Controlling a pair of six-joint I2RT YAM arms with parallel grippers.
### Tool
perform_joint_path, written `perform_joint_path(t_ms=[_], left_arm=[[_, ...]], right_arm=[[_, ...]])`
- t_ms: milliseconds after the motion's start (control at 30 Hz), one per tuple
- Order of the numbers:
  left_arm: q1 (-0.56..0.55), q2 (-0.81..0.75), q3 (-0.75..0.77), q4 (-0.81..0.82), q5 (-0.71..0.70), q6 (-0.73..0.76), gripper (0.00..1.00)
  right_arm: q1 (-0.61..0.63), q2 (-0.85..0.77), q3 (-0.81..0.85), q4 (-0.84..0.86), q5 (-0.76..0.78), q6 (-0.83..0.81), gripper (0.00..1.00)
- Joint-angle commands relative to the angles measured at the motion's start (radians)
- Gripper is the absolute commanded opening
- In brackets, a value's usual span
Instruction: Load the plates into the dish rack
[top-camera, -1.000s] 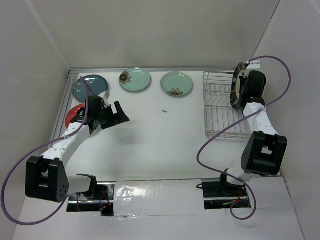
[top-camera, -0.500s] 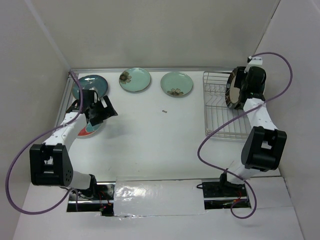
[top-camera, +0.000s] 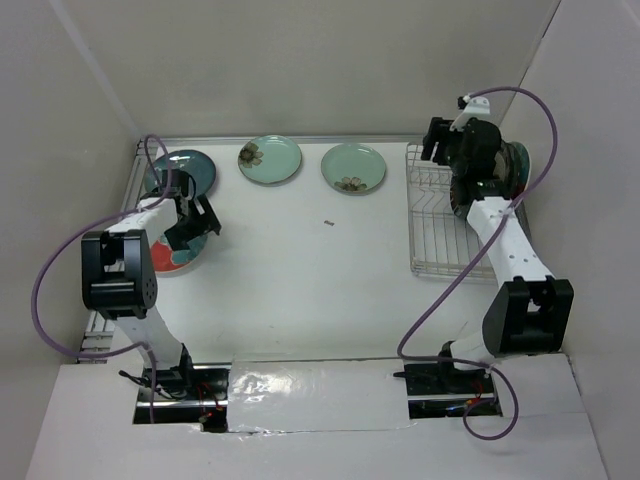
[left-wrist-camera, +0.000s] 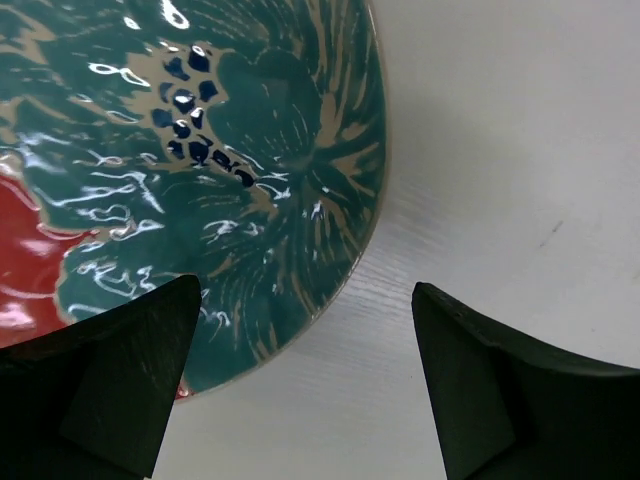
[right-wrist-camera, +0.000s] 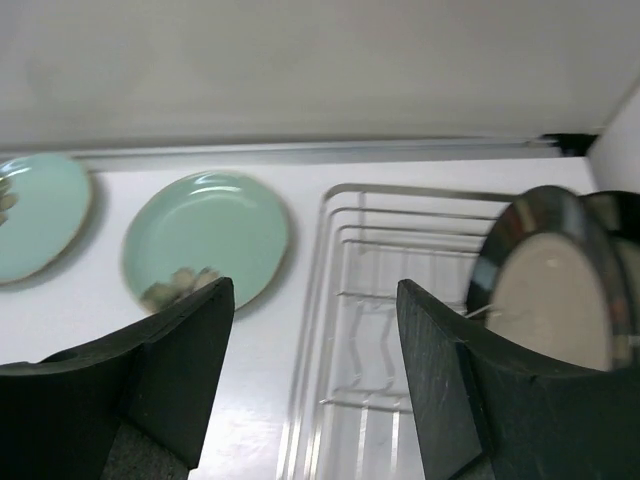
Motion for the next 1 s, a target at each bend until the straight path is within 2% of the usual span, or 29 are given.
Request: perform_joint_path(t_ms=[0,300,500,800,967], left_arm=[[-0.001,0.064,0.037,-0.001,0.051,0.038,1.00],[-0.042,0.098,0.005,0.044,0.202,0.047,0.98],[-0.114,0.049,-0.055,0.099,0.299,0.015,0.97],[-0.353,0.073,-0.032,0.140,0.377,-0.033,0.96],[-0.505,0.093,0.060,0.160,0.423,-0.057,0.96]], right_arm=[[0.040,-0.062,-0.026,0.002,-0.053,0.041,0.73],[0.175,-0.071,-0.042,-0.027,-0.193,0.115,0.73],[0.252,-0.062,-0.052,-0.036,-0.204,0.133,0.73],[0.301,-0.071,-0.072,-0.076,-0.173,0.162,0.73],[0.301,-0.071,-0.081,-0.116,-0.216,0.197,0.73]])
